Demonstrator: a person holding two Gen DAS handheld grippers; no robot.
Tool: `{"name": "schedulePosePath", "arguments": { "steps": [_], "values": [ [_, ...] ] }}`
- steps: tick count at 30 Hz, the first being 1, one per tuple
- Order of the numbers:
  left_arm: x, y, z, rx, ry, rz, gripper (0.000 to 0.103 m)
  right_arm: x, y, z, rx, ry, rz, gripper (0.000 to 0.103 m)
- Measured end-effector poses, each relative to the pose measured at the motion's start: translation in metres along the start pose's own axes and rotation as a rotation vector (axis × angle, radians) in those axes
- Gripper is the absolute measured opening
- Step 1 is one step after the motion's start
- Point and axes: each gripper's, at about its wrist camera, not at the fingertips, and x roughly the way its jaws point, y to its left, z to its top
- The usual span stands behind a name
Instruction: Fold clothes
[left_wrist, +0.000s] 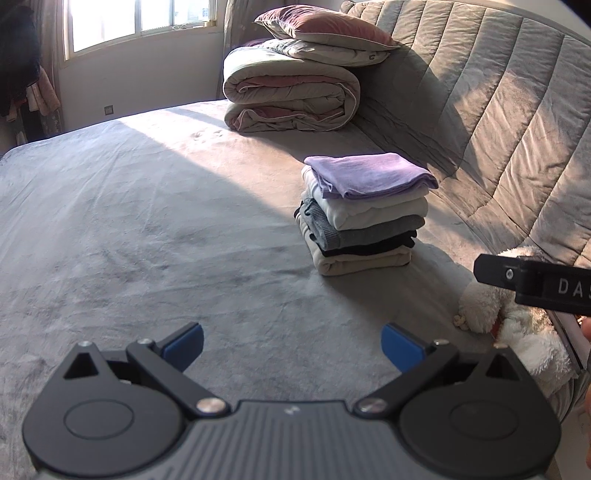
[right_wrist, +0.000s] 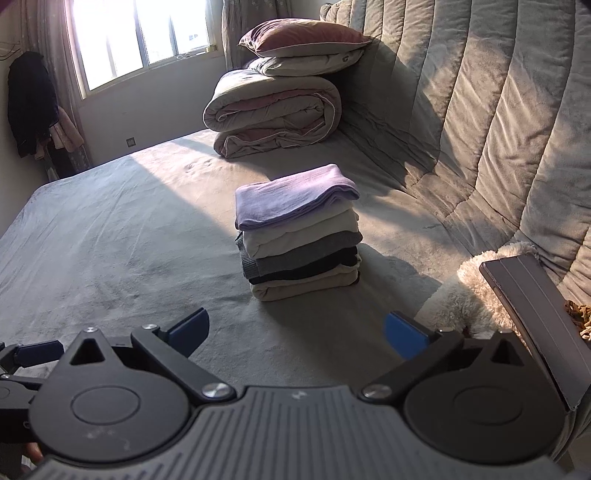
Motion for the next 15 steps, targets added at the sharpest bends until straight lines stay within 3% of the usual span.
{"name": "schedulePosePath", "arguments": {
  "steps": [15],
  "values": [
    [-0.001,0.008,-0.006,0.023,0.013,0.049,0.102,0.003,0.016,-0.006,-0.011,-0.007,-0.004,0.103]
  ]
}}
